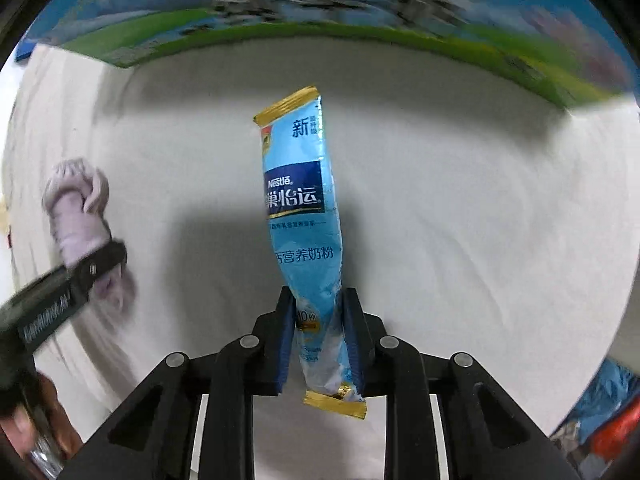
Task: Organize soft objects
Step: 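Grasp the lilac cloth with left tool while right grasps blue Nestle sachet, then lower the cloth and sachet into the box and open both tools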
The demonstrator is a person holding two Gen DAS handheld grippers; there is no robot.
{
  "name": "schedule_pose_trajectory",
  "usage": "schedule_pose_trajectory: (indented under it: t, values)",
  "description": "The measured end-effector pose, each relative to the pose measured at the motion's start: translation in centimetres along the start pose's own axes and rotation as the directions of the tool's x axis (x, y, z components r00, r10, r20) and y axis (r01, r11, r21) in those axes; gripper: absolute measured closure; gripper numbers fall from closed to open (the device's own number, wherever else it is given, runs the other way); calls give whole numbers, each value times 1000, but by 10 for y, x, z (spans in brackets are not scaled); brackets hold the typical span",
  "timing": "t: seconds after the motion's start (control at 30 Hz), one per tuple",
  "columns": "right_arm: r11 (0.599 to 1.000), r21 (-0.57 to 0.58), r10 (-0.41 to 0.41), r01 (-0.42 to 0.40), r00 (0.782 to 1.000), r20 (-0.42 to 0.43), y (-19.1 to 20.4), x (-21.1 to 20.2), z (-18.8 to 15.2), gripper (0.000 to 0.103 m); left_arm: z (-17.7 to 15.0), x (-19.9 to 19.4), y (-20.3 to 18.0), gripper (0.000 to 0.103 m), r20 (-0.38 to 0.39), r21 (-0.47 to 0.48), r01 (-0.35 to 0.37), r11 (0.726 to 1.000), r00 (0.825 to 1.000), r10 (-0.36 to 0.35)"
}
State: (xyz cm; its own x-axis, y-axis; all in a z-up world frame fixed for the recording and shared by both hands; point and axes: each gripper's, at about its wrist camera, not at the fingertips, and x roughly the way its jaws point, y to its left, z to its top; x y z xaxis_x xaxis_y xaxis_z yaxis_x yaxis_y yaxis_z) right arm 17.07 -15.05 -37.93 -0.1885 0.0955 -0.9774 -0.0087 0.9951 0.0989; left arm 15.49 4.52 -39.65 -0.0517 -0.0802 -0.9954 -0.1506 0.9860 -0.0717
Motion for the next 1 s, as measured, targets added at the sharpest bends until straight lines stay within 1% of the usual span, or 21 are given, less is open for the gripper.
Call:
schedule_pose_trajectory:
  t: [0.07,0.1,0.17,0.2,0.27,0.33,0.4,0.43,0.53,0.57,0.6,0.63,0.67,0.7,0.8,0.87,0.93,1.0]
  values:
    - [1000,20,1,0,1000,-23,-18,3,-14,78,-14,7,-12,64,-23,34,15,999,1000,-15]
    - [1000,24,9,-8,999,-32,-22,4,-18,78,-16,11,-18,64,-32,54,7,999,999,-5]
    - [997,55,49,-45,997,-59,-30,10,-25,74,-14,11,-30,63,5,104,-63,993,998,63]
    - [997,61,55,-52,997,-53,-34,9,-26,73,-12,11,-32,63,19,110,-80,991,997,79]
    - [996,72,51,-48,998,-46,-33,8,-24,70,-12,10,-38,61,22,104,-83,991,996,81]
    - [996,80,39,-35,998,-47,-31,8,-24,69,-6,9,-36,61,18,98,-80,992,997,78]
    - [997,74,14,-11,999,-47,-29,7,-10,69,-1,9,-29,61,16,97,-81,992,997,80]
    - [998,67,0,4,999,-46,-25,7,-9,69,-11,9,-44,61,19,94,-82,992,997,80]
    - [998,44,-35,36,999,-39,6,11,-3,69,5,7,-46,62,28,84,-81,993,997,78]
    - [998,32,-49,50,998,-39,11,11,-2,69,-14,6,-43,63,31,83,-80,993,996,78]
    - [998,17,-64,65,997,-36,16,11,-3,70,-16,7,-42,63,32,82,-78,994,997,76]
    - [997,7,-74,75,997,-34,22,12,-19,70,-17,7,-42,63,32,80,-78,994,997,76]
    - [996,-4,-90,90,995,-30,27,14,-21,72,-26,8,-39,63,33,79,-77,994,997,75]
    - [994,-13,-104,104,994,-24,31,14,-23,74,-28,10,-39,63,33,79,-77,994,997,75]
    - [990,-43,-133,133,991,-9,40,15,-31,75,-29,10,-40,64,36,80,-79,994,996,77]
    - [989,-53,-138,138,990,-1,48,17,-48,76,-30,10,-42,65,39,83,-84,993,996,81]
    - [989,-57,-137,137,991,1,50,15,-50,78,-31,10,-46,66,39,84,-92,992,995,89]
    - [990,-59,-131,131,991,5,55,13,-55,83,-31,7,-48,66,40,82,-89,993,995,86]
